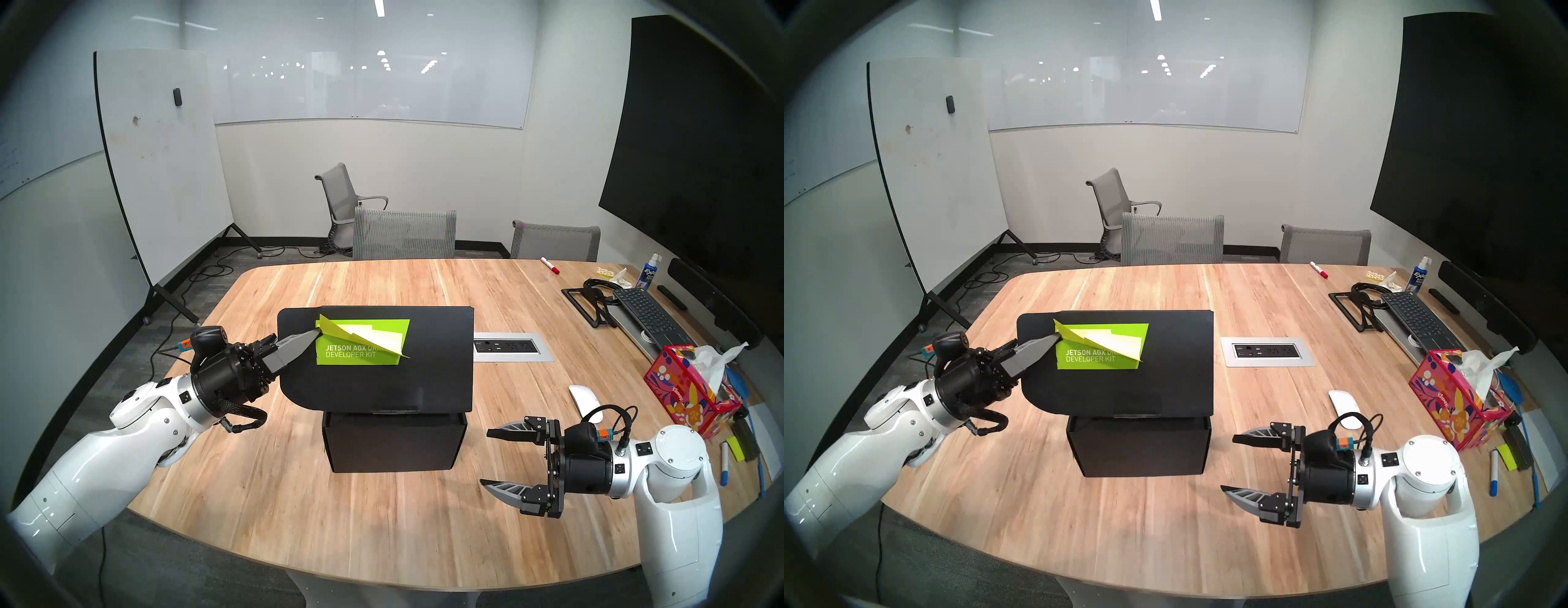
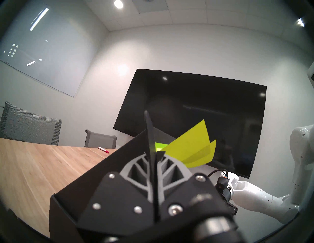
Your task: Open the box and place the mouse inside
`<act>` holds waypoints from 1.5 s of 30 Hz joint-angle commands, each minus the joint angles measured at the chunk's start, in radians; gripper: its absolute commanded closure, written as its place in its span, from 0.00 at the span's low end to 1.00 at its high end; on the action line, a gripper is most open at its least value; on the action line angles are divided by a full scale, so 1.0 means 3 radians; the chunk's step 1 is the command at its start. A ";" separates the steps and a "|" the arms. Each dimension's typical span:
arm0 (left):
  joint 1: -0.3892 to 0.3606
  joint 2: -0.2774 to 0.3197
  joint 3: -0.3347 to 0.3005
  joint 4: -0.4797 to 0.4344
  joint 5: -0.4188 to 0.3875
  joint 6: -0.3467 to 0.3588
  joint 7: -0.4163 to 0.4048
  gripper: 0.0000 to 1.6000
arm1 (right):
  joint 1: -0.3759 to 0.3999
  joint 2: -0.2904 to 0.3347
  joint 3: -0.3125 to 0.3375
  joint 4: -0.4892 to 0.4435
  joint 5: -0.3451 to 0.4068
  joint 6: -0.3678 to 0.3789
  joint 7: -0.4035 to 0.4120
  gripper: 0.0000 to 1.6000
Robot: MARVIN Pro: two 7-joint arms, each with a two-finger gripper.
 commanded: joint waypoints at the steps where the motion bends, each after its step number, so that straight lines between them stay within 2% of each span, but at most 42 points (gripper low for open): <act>1: -0.0182 -0.0045 -0.0025 0.0041 -0.0013 -0.0005 0.0017 1.00 | 0.0032 -0.0049 0.0071 -0.0117 0.0116 0.0002 0.0010 0.00; 10: -0.0358 -0.0173 0.0113 0.0254 0.0074 -0.0034 0.0119 1.00 | 0.0159 -0.0195 0.0162 -0.0331 0.0276 -0.0010 -0.0067 0.00; 17: -0.0371 -0.0200 0.0122 0.0262 0.0078 -0.0056 0.0123 1.00 | 0.0231 -0.0222 0.0199 -0.0428 0.0343 0.0053 -0.0118 0.00; 29: -0.0341 -0.0195 0.0067 0.0103 0.0044 -0.0060 0.0187 1.00 | 0.0237 -0.0215 0.0166 -0.0328 0.0273 0.0018 -0.0156 0.00; 45: -0.0495 -0.0292 -0.0017 0.0079 0.0011 -0.0123 0.0278 1.00 | 0.0184 -0.0231 0.0113 -0.0183 0.0214 -0.0120 -0.0181 0.00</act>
